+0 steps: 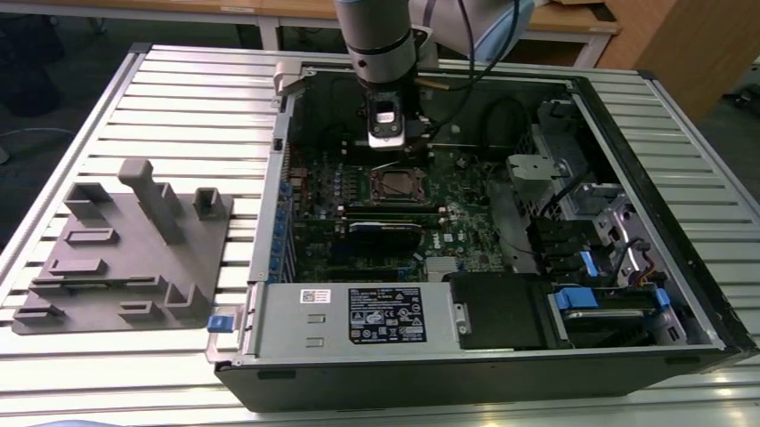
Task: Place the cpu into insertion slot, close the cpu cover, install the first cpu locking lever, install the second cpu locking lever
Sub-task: 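Install the first cpu locking lever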
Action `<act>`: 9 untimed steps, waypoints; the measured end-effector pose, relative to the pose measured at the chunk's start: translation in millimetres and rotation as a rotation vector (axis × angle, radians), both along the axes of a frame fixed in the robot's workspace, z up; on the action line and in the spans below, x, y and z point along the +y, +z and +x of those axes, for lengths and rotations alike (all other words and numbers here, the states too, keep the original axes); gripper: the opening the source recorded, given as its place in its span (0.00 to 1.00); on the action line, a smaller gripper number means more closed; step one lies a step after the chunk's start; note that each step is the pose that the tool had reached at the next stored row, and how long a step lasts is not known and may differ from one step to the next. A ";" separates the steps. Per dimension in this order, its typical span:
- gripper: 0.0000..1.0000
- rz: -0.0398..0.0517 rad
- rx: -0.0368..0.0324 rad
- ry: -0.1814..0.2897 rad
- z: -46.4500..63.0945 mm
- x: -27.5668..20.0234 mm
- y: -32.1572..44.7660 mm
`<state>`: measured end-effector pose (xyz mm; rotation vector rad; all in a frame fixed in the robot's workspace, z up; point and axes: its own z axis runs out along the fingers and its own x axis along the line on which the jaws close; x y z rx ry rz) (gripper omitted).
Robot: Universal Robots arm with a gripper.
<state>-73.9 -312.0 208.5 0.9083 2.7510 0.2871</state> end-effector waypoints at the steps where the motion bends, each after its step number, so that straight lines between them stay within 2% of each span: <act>1: 0.11 0.0000 0.0001 0.000 0.0 0.0 0.0; 6: 0.11 -0.0005 0.0005 0.000 0.0 0.6 0.6; 9: 0.11 -0.0013 0.0003 0.000 0.0 1.4 3.4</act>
